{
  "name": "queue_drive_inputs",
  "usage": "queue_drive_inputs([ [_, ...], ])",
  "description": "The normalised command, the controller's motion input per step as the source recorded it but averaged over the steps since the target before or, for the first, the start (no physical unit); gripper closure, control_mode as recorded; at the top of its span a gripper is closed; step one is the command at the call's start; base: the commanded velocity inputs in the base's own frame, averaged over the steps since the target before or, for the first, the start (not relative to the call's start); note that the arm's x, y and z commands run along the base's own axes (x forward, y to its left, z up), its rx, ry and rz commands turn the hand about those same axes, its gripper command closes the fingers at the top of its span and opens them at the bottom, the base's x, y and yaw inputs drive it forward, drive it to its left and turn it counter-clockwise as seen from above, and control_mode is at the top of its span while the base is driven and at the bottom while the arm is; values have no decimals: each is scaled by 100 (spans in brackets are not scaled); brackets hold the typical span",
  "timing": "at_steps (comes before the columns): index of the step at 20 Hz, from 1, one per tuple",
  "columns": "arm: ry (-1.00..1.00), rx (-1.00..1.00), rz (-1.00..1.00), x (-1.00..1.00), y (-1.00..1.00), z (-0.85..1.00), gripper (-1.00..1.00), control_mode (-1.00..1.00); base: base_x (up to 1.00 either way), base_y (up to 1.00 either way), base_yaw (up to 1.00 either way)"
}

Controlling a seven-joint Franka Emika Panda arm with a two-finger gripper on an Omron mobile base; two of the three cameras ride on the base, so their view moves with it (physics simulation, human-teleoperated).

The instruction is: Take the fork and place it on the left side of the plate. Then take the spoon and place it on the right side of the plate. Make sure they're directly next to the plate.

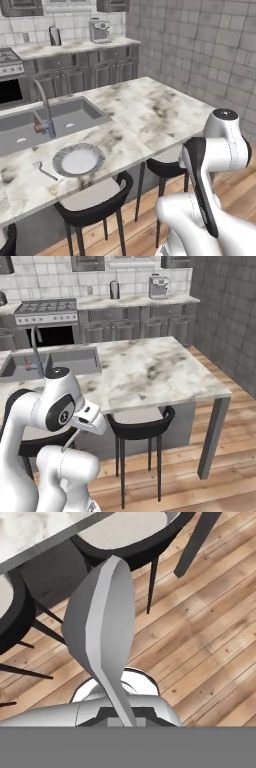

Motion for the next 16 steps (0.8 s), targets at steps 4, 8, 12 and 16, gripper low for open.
queue_drive_inputs([
  [4, 0, 0, 0, 0, 0, 0, 100, 100, 16, -1, 27],
  [8, 0, 0, 0, 0, 0, 0, 100, 100, 20, -1, 30],
  [12, 0, 0, 0, 0, 0, 0, 100, 100, 27, -4, 33],
  [16, 0, 0, 0, 0, 0, 0, 100, 100, 27, -3, 37],
])
